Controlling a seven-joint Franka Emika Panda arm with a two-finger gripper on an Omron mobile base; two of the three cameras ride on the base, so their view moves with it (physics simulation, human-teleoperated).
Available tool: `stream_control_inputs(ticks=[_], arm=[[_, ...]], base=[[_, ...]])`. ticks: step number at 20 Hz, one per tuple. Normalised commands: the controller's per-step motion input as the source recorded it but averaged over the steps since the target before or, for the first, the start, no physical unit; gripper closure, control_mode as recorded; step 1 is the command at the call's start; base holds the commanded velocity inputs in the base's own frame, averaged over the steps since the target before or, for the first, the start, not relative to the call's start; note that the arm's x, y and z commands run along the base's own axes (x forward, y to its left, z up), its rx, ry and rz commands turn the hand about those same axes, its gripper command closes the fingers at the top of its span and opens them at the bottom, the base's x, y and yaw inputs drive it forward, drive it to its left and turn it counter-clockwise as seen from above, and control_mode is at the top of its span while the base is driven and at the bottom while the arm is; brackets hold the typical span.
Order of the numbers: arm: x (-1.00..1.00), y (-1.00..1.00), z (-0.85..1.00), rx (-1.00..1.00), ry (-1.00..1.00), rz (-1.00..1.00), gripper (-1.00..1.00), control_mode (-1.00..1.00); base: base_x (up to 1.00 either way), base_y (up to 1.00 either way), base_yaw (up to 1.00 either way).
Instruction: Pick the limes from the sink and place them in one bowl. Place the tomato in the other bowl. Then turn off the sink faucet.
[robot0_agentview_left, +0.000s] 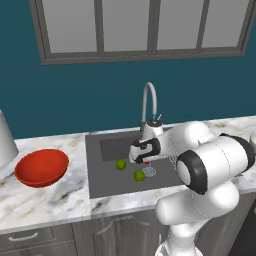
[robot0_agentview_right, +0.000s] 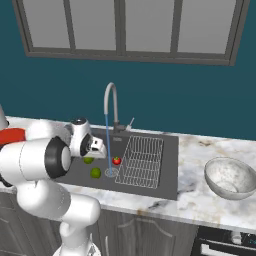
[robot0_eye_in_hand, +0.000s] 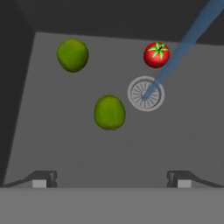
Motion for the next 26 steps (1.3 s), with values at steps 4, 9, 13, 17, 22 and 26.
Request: stream_control_inputs(ticks=[4, 9, 13, 17, 22, 26], arm=[[0.21, 0.00, -0.32, 0.00, 0.09, 0.00, -1.00, -1.00], [0.20, 0.00, -0.36, 0.00, 0.06, 0.00, -1.00, -1.00], [0.19, 0.00, -0.39, 0.00, 0.05, 0.00, -1.00, -1.00], [0.20, 0.03, -0.43, 0.00, 0.02, 0.00, -1.00, -1.00], [0.19, 0.04, -0.42, 0.00, 0.04, 0.00, -1.00, -1.00], [0.20, 0.01, -0.36, 0.00, 0.05, 0.00, -1.00, -1.00]], base=[[0.00, 0.00, 0.00], [0.00, 0.00, 0.00], [0.00, 0.00, 0.00], [0.00, 0.00, 0.00], [0.00, 0.00, 0.00], [0.00, 0.00, 0.00]])
